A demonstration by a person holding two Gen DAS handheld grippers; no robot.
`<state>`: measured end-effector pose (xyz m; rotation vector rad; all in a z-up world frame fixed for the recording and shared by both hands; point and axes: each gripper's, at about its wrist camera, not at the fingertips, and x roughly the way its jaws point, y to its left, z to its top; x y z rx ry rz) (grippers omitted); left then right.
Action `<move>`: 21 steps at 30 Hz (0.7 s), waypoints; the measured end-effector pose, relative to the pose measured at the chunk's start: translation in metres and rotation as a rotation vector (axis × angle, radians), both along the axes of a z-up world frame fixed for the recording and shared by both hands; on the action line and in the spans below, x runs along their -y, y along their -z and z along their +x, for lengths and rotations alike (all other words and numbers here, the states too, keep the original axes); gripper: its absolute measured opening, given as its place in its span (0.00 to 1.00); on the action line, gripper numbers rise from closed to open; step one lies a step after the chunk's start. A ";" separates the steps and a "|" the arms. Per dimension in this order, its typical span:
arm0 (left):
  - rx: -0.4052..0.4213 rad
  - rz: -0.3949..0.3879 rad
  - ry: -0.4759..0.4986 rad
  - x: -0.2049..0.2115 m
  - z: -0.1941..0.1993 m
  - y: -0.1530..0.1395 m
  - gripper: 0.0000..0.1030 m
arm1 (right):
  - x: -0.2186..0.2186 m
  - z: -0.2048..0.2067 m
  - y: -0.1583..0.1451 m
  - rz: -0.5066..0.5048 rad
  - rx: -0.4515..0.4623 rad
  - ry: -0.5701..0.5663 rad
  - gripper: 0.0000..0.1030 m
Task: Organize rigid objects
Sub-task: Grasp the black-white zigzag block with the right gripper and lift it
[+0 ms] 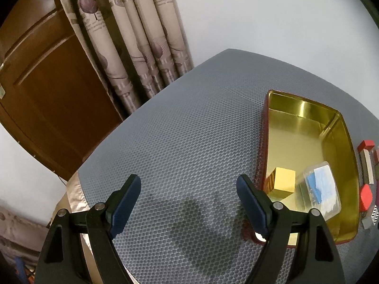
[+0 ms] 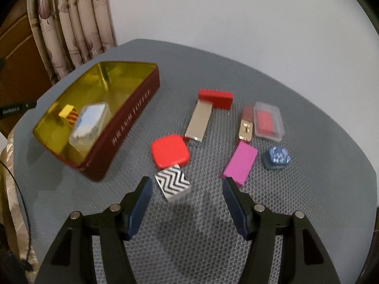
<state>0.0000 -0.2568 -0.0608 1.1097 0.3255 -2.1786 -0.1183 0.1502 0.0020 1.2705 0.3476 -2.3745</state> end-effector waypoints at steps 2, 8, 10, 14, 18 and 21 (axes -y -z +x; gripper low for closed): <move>-0.002 -0.006 0.002 -0.002 0.000 0.000 0.78 | 0.000 0.002 0.008 0.009 0.010 -0.010 0.61; -0.009 -0.008 0.010 -0.004 0.000 -0.001 0.78 | 0.007 -0.002 0.025 -0.013 0.018 0.017 0.61; -0.008 -0.007 0.018 -0.005 0.000 0.000 0.78 | 0.010 -0.005 0.029 -0.013 0.009 0.012 0.61; -0.006 -0.009 0.024 -0.007 -0.001 0.000 0.78 | 0.012 -0.012 0.038 -0.019 -0.011 -0.026 0.61; -0.003 -0.019 0.029 -0.009 -0.003 0.001 0.78 | 0.015 -0.016 0.045 -0.011 -0.007 -0.079 0.61; 0.002 -0.025 0.033 -0.011 -0.004 0.001 0.78 | 0.020 -0.015 0.048 0.005 -0.007 -0.109 0.58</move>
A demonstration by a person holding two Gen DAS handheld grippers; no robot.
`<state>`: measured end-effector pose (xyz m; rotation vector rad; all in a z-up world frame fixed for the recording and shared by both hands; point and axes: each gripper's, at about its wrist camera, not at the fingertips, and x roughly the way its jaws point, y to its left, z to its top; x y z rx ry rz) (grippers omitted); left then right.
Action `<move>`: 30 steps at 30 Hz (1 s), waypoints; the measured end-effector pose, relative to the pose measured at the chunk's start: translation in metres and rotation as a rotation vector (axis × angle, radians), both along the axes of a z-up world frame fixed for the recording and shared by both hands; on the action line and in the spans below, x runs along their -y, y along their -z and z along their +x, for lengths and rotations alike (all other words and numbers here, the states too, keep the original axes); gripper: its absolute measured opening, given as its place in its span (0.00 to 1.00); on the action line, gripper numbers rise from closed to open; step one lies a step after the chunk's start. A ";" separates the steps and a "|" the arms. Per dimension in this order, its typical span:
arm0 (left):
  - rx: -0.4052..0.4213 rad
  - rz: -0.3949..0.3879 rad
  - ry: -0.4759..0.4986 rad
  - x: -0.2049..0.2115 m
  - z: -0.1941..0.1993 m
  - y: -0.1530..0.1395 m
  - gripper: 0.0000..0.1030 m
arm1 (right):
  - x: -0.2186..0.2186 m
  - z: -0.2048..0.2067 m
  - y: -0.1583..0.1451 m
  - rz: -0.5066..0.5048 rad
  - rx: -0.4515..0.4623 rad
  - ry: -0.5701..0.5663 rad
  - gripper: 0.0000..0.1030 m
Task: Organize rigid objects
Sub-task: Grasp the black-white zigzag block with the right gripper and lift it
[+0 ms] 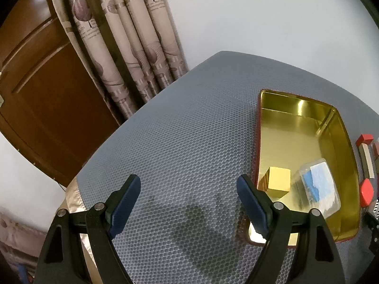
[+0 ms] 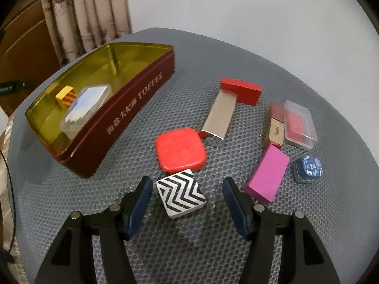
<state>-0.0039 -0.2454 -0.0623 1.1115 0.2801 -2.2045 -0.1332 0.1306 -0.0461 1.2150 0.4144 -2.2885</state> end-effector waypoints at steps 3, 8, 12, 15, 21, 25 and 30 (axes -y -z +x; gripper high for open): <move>0.007 -0.007 0.002 -0.002 -0.001 0.001 0.78 | 0.002 0.002 0.004 -0.011 0.011 -0.015 0.39; 0.012 -0.004 0.002 -0.006 -0.002 0.000 0.78 | 0.002 0.008 0.007 -0.043 0.005 -0.008 0.37; 0.026 -0.001 0.026 -0.014 -0.004 -0.004 0.78 | -0.005 0.013 0.006 -0.058 -0.012 0.020 0.37; 0.016 0.011 0.057 -0.026 -0.006 -0.012 0.78 | -0.020 0.017 0.005 -0.081 -0.018 0.062 0.37; 0.003 0.027 0.178 -0.062 -0.019 -0.029 0.78 | -0.052 0.014 0.007 -0.079 -0.033 0.175 0.37; 0.000 0.017 0.293 -0.100 -0.032 -0.042 0.79 | -0.088 0.012 0.006 -0.078 -0.038 0.265 0.37; 0.009 0.037 0.426 -0.141 -0.050 -0.048 0.79 | -0.131 0.015 0.008 -0.053 -0.072 0.370 0.37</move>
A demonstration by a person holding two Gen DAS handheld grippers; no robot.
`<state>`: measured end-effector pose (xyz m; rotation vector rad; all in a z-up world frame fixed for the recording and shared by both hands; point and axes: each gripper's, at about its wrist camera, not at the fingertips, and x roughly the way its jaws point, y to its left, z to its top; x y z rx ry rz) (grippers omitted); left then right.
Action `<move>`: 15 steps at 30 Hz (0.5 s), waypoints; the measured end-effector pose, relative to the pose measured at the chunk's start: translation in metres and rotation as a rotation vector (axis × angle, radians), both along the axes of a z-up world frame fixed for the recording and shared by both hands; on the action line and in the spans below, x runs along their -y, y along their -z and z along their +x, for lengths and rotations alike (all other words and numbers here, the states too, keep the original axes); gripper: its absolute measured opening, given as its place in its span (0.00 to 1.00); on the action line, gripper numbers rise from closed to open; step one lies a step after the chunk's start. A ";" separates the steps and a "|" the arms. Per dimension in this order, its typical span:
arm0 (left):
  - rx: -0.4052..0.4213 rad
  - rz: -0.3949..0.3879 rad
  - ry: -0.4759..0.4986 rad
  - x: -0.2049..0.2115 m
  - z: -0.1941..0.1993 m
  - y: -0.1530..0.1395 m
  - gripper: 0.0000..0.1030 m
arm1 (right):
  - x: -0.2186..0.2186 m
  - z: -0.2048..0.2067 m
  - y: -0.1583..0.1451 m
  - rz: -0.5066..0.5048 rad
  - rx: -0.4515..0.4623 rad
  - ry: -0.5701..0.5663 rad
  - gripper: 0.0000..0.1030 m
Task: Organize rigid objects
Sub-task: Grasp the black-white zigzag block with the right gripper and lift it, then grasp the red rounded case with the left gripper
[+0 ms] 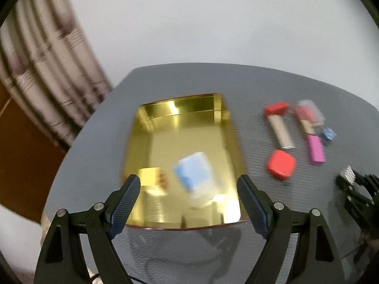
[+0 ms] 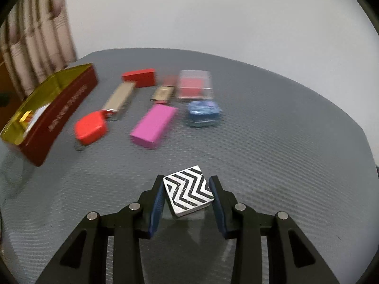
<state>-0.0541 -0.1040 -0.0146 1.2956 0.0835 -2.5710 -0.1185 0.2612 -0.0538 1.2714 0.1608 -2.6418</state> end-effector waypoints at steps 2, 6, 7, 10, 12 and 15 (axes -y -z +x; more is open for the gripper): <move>0.003 0.003 0.048 -0.017 -0.007 -0.001 0.79 | -0.015 -0.001 0.000 0.011 -0.012 0.059 0.37; 0.014 0.027 0.145 -0.044 -0.023 -0.001 0.79 | -0.040 -0.002 0.002 0.061 -0.036 0.165 0.37; 0.024 0.040 0.173 -0.050 -0.028 0.001 0.79 | -0.047 -0.002 0.002 0.064 -0.039 0.192 0.37; 0.073 0.068 0.230 -0.063 -0.047 0.009 0.79 | -0.062 -0.001 0.005 0.049 -0.033 0.240 0.33; 0.109 0.088 0.257 -0.073 -0.056 0.017 0.79 | -0.066 -0.001 0.008 0.039 -0.018 0.254 0.32; 0.163 0.095 0.302 -0.084 -0.072 0.029 0.79 | -0.066 0.001 0.008 0.047 -0.023 0.255 0.32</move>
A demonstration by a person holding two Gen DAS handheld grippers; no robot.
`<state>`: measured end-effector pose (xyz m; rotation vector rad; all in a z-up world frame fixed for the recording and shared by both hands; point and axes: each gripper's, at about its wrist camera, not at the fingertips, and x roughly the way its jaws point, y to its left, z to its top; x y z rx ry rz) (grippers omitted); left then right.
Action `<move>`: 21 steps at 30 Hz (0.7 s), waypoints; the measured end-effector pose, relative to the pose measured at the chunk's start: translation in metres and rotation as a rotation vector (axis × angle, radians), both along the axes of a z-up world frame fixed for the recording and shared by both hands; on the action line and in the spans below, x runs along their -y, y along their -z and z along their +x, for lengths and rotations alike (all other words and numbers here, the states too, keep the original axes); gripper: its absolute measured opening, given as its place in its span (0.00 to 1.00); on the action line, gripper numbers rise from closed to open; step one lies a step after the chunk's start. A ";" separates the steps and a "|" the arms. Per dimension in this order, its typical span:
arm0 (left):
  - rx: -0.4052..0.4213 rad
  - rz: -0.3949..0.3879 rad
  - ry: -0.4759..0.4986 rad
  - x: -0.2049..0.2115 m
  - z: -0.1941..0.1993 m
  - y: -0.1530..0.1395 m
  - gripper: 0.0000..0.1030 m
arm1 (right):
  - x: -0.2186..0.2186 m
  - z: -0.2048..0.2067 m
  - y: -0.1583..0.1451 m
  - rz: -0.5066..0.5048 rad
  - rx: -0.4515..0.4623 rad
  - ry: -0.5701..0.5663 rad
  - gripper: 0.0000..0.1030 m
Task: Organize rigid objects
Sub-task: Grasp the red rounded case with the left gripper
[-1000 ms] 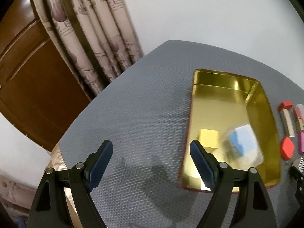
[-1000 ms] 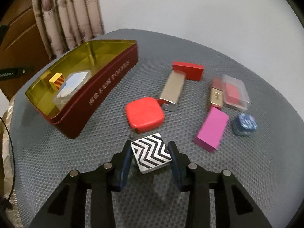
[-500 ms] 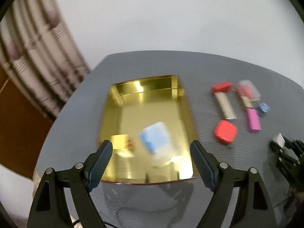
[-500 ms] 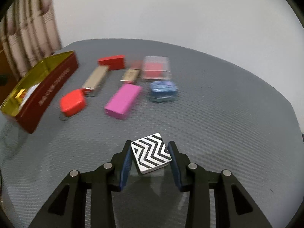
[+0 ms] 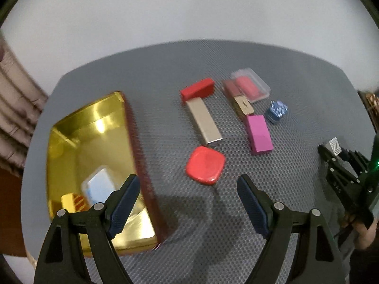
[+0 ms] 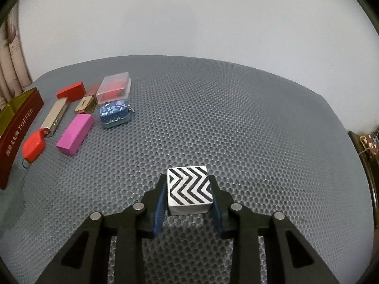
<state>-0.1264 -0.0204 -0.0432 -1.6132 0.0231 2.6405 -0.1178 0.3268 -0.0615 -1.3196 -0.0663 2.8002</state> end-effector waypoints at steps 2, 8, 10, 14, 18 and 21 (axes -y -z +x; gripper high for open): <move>0.028 -0.001 0.026 -0.007 -0.009 0.007 0.79 | 0.000 0.001 0.000 0.001 -0.001 0.000 0.31; 0.117 0.028 0.034 -0.012 -0.028 0.029 0.79 | -0.001 0.002 0.000 -0.015 0.002 0.001 0.31; 0.140 0.024 0.043 -0.016 -0.033 0.037 0.79 | 0.001 0.003 0.001 -0.008 0.002 0.001 0.31; 0.168 0.016 0.047 -0.017 -0.041 0.046 0.79 | 0.006 0.005 0.001 -0.010 0.003 0.001 0.31; 0.195 0.032 0.037 -0.016 -0.046 0.055 0.78 | -0.003 0.010 0.003 -0.020 0.002 0.003 0.31; 0.214 0.043 0.039 -0.016 -0.047 0.060 0.66 | -0.005 0.011 0.004 -0.023 0.001 0.003 0.31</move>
